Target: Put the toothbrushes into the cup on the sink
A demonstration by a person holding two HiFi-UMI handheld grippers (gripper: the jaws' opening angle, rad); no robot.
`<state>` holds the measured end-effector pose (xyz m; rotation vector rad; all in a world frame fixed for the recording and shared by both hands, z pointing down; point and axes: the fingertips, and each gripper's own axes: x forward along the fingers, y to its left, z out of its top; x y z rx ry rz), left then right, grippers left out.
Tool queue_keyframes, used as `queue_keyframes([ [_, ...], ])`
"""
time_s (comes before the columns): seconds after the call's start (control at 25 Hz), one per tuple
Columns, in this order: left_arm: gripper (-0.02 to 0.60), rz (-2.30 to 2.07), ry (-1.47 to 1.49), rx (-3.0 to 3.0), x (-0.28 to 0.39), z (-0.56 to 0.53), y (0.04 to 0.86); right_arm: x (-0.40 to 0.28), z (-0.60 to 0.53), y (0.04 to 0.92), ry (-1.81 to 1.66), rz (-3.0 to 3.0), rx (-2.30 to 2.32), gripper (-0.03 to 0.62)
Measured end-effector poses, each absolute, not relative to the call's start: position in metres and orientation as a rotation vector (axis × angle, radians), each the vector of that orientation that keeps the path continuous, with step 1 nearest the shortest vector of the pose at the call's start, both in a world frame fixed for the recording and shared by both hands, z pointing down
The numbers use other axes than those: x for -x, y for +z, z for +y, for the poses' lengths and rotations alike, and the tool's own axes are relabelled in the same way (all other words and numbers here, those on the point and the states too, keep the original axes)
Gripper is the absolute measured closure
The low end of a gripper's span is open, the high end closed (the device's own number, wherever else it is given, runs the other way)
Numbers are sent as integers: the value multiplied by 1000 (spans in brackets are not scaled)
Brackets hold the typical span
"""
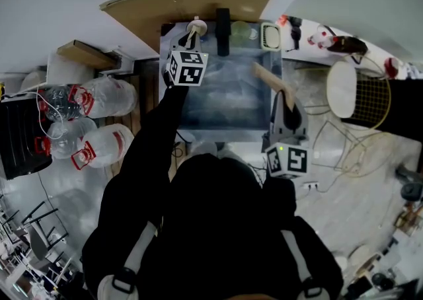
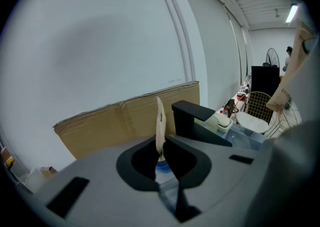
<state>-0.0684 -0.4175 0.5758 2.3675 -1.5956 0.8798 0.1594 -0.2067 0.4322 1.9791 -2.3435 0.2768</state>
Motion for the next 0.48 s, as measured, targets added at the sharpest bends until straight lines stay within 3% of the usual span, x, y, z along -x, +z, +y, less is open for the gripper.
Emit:
queue_keyframes([
  [0.32,558,-1562,884,-2365,66,-421,581,-158,-203,432,279,-2340,-1980,554],
  [0.48,511,-1528,862,-2399,59,-414,577,-158,-202,431,273,-2343,-1981,554],
])
